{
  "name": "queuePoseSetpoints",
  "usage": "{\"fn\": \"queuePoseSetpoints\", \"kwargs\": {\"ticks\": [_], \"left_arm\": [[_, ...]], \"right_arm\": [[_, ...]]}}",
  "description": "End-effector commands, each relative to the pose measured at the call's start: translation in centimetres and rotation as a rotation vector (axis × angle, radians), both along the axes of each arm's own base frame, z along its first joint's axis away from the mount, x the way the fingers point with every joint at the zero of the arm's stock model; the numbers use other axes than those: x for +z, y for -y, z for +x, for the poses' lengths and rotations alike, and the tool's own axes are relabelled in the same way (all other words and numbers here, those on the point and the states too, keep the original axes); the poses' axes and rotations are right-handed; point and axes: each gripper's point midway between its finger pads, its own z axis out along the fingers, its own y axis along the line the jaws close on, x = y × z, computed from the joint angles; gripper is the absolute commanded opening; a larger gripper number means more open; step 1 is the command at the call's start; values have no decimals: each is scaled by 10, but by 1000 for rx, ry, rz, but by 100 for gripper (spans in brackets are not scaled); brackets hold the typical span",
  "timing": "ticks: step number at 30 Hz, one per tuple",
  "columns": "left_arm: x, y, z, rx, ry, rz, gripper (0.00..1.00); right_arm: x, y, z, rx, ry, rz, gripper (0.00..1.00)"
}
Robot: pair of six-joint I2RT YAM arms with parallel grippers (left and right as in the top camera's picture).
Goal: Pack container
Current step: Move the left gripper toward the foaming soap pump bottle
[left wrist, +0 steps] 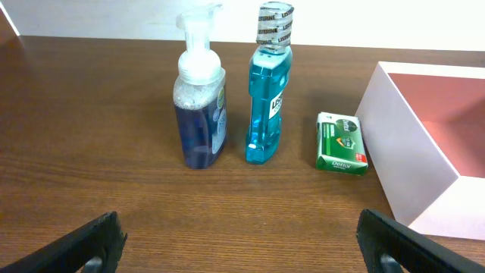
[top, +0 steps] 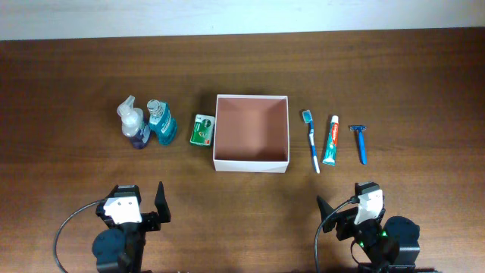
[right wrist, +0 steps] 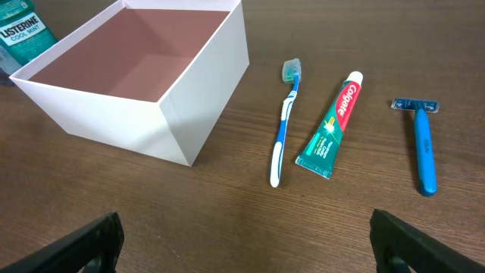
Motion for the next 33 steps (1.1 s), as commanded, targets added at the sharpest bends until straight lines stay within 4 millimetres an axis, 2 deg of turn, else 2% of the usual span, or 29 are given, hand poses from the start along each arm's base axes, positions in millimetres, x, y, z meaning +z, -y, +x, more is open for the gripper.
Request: {"fn": "queuePoseSetpoints", "kwargs": {"ticks": [1,7,11,14,17,21,25,30,33], "left_arm": [[-2,1,0,-14,5,15,99],[-1,3,1,-22,8,12,99],[13,12,2,-49,53,-100,100],[42,15,0,-51,99,-158,99],[75,10,-2,-18,114,-148,99],[109,-3,4,54,11,-141,100],[121,-19,28,137,-221,-117,99],[138,-24,80,43,-537,-29,99],[151,-31,109,25,-634,17,100]], "right_arm": [[0,-1,-1,5,0,14,99],[0,-1,-1,5,0,14,99],[0,-1,-1,5,0,14,99],[0,-1,-1,5,0,14,99],[0,-1,-1,5,0,14,99],[0,-1,-1,5,0,14,99],[0,-1,-1,5,0,14,99],[0,-1,-1,5,0,14,99],[0,-1,-1,5,0,14,99]]}}
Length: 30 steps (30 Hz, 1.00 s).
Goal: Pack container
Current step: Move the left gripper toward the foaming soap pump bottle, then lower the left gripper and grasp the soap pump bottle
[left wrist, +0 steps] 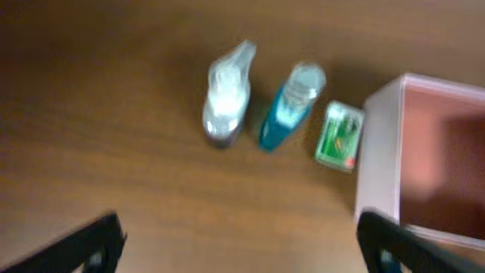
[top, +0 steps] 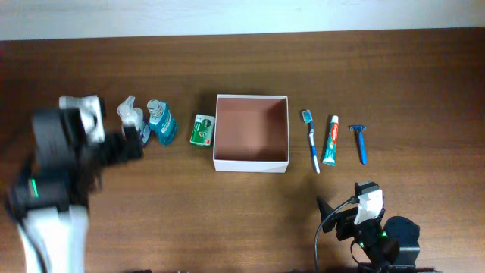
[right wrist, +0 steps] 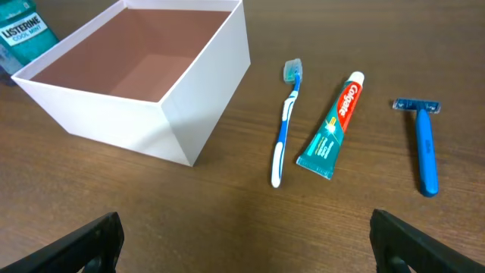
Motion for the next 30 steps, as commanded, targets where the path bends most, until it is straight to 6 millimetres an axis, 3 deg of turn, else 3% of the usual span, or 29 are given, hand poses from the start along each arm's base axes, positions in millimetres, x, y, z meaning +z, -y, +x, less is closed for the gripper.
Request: {"fn": "queuePoseSetpoints", "kwargs": {"ticks": [1,6,10,19,21,22,30], "left_arm": [[22,-6,35,-75,-44,51,99],[23,-12,65,-75,-100,37,99],[6,-25,81,-46,-132,40,99],[-50,-43,116,-144,-228,98,93],[-65,-38,121,-197,-252,85,89],[-73,-37,124,-223,-266,82,83],[-131,-37,132,-248,-395,49,80]], "right_arm": [[0,-1,-1,1,0,12,99],[0,-1,0,1,1,12,99],[0,-1,0,1,1,12,99],[0,-1,-1,1,0,12,99],[0,-1,0,1,1,12,99],[0,-1,-1,1,0,12,99],[0,-1,-1,1,0,12,99]]}}
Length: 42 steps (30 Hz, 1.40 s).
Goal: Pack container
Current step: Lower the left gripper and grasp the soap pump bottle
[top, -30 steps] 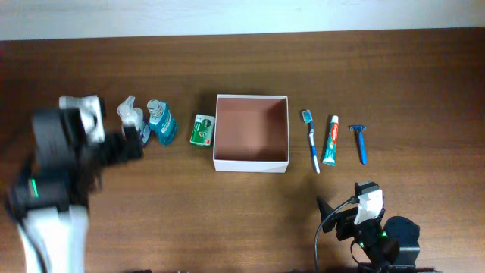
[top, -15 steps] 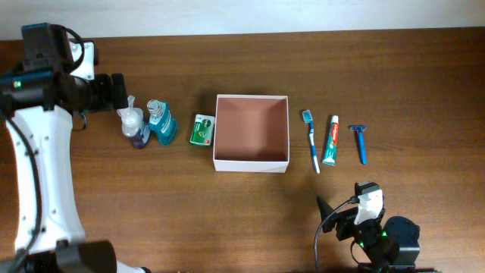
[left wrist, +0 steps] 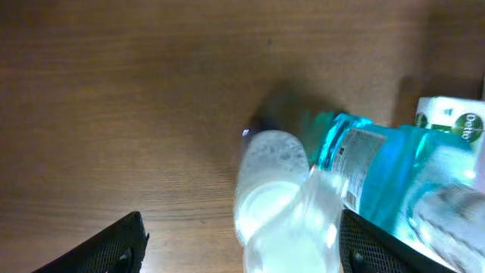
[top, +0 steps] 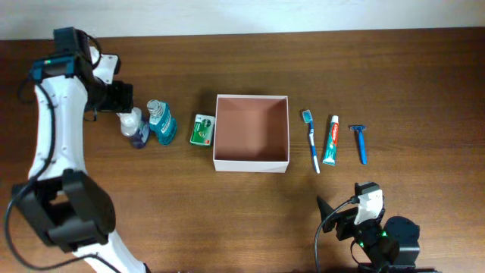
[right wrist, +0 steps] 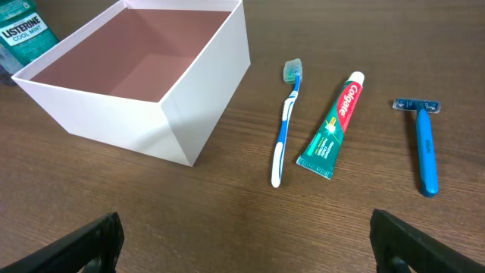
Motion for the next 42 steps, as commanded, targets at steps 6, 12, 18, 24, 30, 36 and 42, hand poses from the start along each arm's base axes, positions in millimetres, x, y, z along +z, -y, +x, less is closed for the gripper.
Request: {"fn": "queuePoseSetpoints", "kwargs": {"ticks": [6,12,18,24,30,36,42], "left_arm": [[-34,5,8,-48,-67,-24,72],[-34,5,9,-48,-61,-22,50],[-35,6,5,-47,-76,-27,30],[-37,7,0,-47,-97,-31,65],[-40,10,-16,-35,-163,-48,69],[-41,12,-27,-23,-210,-59,57],[-41,13,-34,-9,-237,-67,46]], "right_arm": [[-1,-1,-1,2,-1,12,99],[-1,-1,-1,2,-1,12,99],[-1,-1,-1,2,-1,12,99],[-1,-1,-1,2,-1,12,99],[-1,-1,-1,2,-1,12,99],[-1,-1,-1,2,-1,12,99],[-1,-1,-1,2,-1,12,99]]}}
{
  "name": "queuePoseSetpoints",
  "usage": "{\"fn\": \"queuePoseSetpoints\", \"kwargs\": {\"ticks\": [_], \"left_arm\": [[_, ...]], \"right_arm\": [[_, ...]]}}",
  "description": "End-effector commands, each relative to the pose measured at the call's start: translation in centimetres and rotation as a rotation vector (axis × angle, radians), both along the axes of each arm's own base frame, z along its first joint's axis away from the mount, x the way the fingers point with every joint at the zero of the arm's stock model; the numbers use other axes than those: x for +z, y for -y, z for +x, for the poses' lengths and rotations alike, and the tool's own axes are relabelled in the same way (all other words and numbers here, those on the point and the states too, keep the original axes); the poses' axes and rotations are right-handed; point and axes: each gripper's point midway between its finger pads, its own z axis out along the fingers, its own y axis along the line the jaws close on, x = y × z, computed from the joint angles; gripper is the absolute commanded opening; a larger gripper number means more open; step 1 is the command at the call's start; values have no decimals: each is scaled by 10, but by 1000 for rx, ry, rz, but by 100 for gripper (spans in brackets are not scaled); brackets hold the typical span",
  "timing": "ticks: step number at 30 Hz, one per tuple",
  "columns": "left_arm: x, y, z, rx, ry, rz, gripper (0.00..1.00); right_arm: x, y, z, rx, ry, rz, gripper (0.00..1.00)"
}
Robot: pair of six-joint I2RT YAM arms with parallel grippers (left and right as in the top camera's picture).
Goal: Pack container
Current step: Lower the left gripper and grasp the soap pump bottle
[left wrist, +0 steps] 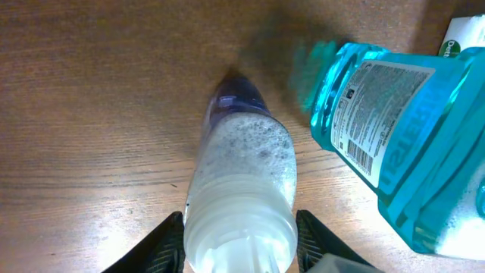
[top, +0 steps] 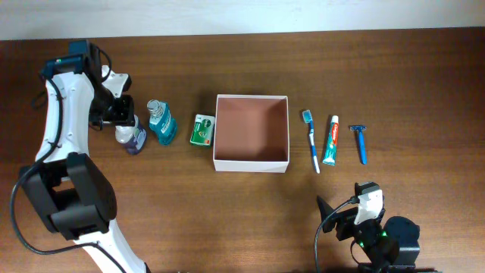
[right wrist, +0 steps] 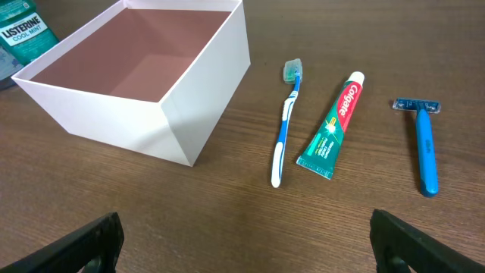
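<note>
The foam soap bottle (left wrist: 241, 182), with purple liquid and a white pump, stands at the left of the table (top: 130, 136). My left gripper (left wrist: 239, 241) reaches down from above and is shut on its white collar, one finger on each side. In the overhead view the left gripper (top: 121, 115) partly hides the pump. The white box (top: 252, 159) with a brown inside stands open in the middle. My right gripper (right wrist: 246, 250) stays open and low near the front edge, nothing between its fingers.
A teal mouthwash bottle (top: 159, 121) stands right beside the soap bottle, and a green packet (top: 201, 129) lies against the box's left wall. Right of the box lie a toothbrush (right wrist: 284, 129), a toothpaste tube (right wrist: 331, 125) and a blue razor (right wrist: 424, 148).
My left gripper has come lower over the soap bottle and its fingers have narrowed onto the white collar. The bottle stands in about the same spot. The right arm has not moved.
Both arms rested open at the front edge. The left arm then stood raised at the far left of the table, then open above the soap bottle's pump. Now it is shut on the bottle. Every item and the right arm kept their places.
</note>
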Motion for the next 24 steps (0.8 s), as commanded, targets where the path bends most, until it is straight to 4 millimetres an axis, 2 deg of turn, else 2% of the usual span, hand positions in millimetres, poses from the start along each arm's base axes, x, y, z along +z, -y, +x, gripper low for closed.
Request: {"fn": "queuePoseSetpoints", "kwargs": {"ticks": [1,3,9,10,12,13,24], "left_arm": [[0,3,-4,13,-21,-16,43],[0,4,-6,25,-28,-18,38],[0,4,-10,41,-47,-22,38],[0,5,-12,43,-53,-23,39],[0,5,-15,43,-67,-25,54],[0,5,-16,43,-71,-26,56],[-2,7,-26,65,-112,-32,57]], "right_arm": [[-1,-1,-1,2,-1,12,99],[-1,-1,-1,2,-1,12,99],[-1,-1,-1,2,-1,12,99],[-1,-1,-1,2,-1,12,99],[-1,-1,-1,2,-1,12,99],[-1,-1,-1,2,-1,12,99],[-1,-1,-1,2,-1,12,99]]}}
